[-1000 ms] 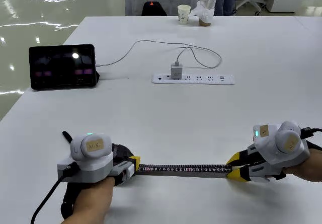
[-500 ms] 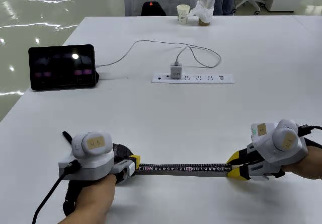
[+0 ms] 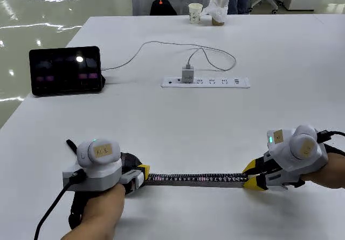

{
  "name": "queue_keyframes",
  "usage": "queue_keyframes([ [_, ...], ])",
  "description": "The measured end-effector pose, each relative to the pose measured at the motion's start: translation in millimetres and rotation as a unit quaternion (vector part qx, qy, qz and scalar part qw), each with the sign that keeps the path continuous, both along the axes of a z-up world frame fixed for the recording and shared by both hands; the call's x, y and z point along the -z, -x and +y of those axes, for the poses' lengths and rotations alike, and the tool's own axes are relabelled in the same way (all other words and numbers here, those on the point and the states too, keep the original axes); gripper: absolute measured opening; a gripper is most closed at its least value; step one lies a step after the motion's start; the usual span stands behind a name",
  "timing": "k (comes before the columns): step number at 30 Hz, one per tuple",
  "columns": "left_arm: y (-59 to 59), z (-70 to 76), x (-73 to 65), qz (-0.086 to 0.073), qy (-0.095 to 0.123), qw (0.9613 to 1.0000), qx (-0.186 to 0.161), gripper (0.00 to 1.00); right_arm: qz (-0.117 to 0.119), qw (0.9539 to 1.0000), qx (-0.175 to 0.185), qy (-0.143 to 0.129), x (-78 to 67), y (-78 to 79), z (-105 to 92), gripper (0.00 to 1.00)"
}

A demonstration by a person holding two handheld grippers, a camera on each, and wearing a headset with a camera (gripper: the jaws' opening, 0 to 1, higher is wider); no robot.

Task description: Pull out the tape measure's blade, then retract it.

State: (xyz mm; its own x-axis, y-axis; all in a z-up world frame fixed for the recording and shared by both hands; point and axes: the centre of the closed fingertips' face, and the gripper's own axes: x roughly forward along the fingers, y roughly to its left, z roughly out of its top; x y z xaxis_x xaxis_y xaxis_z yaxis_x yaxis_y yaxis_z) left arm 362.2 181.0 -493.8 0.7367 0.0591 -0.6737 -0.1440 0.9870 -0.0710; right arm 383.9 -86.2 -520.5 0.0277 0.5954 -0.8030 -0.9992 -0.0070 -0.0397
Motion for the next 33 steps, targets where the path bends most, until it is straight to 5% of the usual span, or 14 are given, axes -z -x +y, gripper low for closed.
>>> queue_keyframes([
  [33, 1.3, 0.1, -0.7, -0.001, 0.003, 0.9999, 0.012, 0.57, 0.000, 1.0000, -0.001, 0.005, -0.3, -1.1, -0.4, 0.10],
])
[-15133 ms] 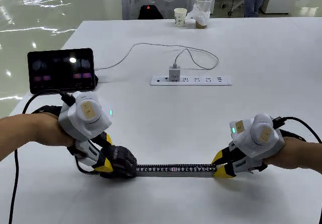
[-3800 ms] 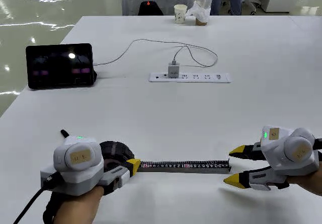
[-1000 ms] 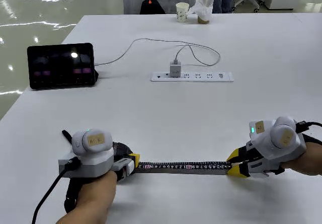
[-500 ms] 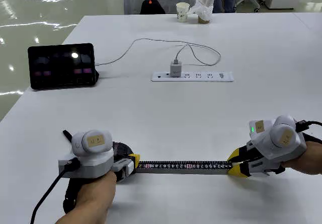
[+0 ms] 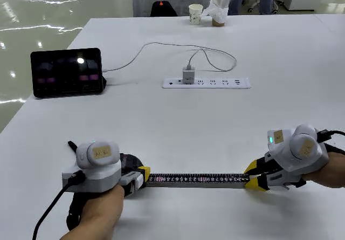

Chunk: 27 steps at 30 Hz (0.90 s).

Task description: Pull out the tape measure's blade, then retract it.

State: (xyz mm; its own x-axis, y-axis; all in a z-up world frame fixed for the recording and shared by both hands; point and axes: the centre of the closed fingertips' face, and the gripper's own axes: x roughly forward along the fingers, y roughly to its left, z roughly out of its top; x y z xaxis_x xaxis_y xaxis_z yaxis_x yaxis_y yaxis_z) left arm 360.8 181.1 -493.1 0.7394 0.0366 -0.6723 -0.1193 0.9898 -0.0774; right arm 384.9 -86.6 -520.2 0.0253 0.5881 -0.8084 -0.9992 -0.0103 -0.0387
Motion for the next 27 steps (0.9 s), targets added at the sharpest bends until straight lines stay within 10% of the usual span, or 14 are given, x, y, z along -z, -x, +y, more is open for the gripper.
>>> queue_keyframes([
  [27, 0.8, 0.2, 0.5, 0.003, 0.007, 1.0000, 0.005, 0.57, 0.001, 1.0000, -0.005, 0.001, -0.2, 1.2, 10.8, 0.10],
])
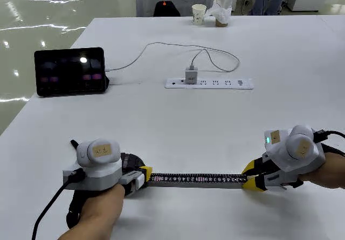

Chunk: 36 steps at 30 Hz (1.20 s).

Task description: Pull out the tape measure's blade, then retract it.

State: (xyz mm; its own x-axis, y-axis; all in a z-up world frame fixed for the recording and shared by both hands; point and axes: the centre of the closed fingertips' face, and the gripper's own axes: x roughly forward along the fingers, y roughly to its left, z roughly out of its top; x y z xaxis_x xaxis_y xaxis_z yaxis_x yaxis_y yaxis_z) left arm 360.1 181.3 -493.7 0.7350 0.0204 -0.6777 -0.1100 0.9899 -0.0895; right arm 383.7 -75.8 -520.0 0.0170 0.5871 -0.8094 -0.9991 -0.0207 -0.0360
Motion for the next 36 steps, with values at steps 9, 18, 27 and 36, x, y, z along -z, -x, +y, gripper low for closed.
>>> queue_keyframes([
  [9, -0.5, 0.8, 0.0, 0.002, 0.001, 1.0000, 0.002, 0.58, 0.001, 1.0000, -0.001, -0.002, 0.5, -0.1, 7.0, 0.10],
  [18, -1.0, 1.2, -0.2, 0.002, 0.002, 1.0000, 0.002, 0.58, 0.003, 1.0000, -0.003, -0.005, -0.1, 1.4, 15.3, 0.10],
  [27, -0.7, 0.4, -0.2, 0.003, 0.004, 1.0000, 0.003, 0.58, 0.005, 0.9999, -0.006, -0.009, 0.3, 3.2, 23.5, 0.10],
  [36, -0.6, 0.7, -0.1, 0.004, 0.005, 1.0000, 0.004, 0.58, 0.006, 0.9999, -0.007, -0.012, 0.1, 4.8, 31.4, 0.10],
])
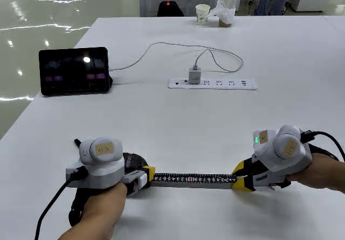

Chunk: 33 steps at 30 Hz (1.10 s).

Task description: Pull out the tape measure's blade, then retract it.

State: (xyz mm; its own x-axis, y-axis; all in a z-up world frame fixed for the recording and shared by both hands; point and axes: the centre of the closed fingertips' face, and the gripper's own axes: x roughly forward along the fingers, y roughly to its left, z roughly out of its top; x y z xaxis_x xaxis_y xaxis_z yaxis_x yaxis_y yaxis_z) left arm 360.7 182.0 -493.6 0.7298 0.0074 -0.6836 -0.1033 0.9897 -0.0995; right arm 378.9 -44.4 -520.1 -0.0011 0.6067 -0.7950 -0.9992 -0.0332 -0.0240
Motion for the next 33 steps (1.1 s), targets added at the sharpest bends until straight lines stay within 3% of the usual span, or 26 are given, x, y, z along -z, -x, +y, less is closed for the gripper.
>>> queue_keyframes([
  [33, 0.1, -0.3, 0.4, 0.003, 0.005, 1.0000, 0.001, 0.58, 0.004, 1.0000, -0.007, -0.006, 0.4, 2.3, 21.5, 0.10],
])
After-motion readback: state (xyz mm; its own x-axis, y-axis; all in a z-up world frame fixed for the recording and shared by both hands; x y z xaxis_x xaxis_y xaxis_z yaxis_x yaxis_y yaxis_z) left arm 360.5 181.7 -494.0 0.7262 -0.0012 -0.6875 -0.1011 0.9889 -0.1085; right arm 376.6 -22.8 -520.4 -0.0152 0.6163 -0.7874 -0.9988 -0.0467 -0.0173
